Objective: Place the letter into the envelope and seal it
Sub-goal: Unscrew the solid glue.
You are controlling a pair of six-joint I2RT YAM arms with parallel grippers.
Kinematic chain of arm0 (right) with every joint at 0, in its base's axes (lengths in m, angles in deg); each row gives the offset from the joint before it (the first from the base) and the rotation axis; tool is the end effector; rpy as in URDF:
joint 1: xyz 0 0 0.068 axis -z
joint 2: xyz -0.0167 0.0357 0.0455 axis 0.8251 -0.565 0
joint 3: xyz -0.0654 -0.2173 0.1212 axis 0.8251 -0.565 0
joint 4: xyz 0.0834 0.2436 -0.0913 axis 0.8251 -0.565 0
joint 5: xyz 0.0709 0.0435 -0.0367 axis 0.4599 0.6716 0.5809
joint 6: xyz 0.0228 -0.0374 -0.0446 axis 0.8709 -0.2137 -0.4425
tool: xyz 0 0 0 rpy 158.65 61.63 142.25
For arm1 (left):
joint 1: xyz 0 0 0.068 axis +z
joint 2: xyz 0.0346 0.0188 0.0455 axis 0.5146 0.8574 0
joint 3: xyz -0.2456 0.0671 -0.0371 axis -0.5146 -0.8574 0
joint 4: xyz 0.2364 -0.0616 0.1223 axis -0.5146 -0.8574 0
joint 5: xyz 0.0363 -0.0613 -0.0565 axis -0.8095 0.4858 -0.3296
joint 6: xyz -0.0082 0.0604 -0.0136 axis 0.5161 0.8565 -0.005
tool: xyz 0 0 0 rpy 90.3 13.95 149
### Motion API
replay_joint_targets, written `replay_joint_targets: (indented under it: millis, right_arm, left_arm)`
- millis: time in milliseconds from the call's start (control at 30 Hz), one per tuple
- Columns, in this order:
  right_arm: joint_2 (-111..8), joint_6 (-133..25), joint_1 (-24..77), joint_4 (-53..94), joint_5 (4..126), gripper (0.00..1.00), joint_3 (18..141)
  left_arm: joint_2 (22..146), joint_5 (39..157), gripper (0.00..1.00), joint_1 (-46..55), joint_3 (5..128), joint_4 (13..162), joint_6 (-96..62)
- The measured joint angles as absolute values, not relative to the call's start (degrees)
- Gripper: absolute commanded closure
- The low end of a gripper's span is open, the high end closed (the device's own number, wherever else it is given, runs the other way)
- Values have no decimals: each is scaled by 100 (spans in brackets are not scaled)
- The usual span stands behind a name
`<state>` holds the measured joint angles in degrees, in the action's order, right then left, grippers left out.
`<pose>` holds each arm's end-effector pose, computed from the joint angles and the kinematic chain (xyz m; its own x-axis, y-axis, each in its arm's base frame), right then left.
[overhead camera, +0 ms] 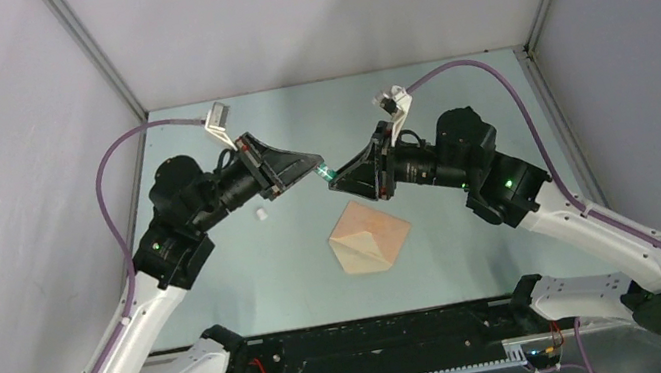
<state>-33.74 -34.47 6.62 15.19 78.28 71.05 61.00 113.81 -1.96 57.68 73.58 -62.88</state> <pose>0.1698 0.2214 0.4080 -0.4370 0.1267 -0.8905 -0.8333 0.3158 0.4538 0.1801 -0.1398 0.4175 -0.7122 -0.4567 -0.5330 0.4437 0.2954 -0.8461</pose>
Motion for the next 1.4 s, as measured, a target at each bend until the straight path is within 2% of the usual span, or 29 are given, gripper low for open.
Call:
replay_joint_targets:
  millis: [33,167,200,233,267,300,333,367,667,800,1100,1400]
  right_arm:
    - [-3380,-3451,662,1524,7824,100,7105]
    - [-3391,-3438,662,1528,7809,98,7107]
    - [-3391,-3429,662,1530,7802,78,7107]
    - [-3391,-3418,660,1530,7772,65,7107]
    - [-3391,-3394,660,1533,7743,47,7107]
    - [-3393,-3340,658,1546,7693,39,7107]
    - [-3393,-3237,656,1548,7625,26,7107]
    - [-3387,-3156,656,1572,7560,20,7103]
    - [-2924,-1274,610,2848,6604,17,5938]
    - [-3033,-463,595,3572,6602,26,5610]
    - [-3334,496,575,4571,6685,29,5400]
    - [-3590,584,592,5113,7041,38,5400]
  left_arm:
    - [6098,11386,99,-196,5768,7375,-6312]
    - [6098,11357,100,-194,5764,7373,-6336]
    - [6096,11346,100,-194,5764,7373,-6336]
    - [6091,11333,100,-196,5764,7371,-6336]
    - [6082,11318,100,-196,5762,7369,-6338]
    - [6065,11270,100,-196,5746,7369,-6345]
    - [6032,11209,100,-196,5718,7371,-6338]
    - [5993,11143,100,-196,5681,7364,-6340]
    - [5293,10470,100,-189,4737,7906,-6968]
    - [5178,10313,100,-189,4400,8337,-7333]
    - [5031,10175,100,-189,4299,8724,-7588]
    - [5092,10195,100,-189,4302,8765,-7577]
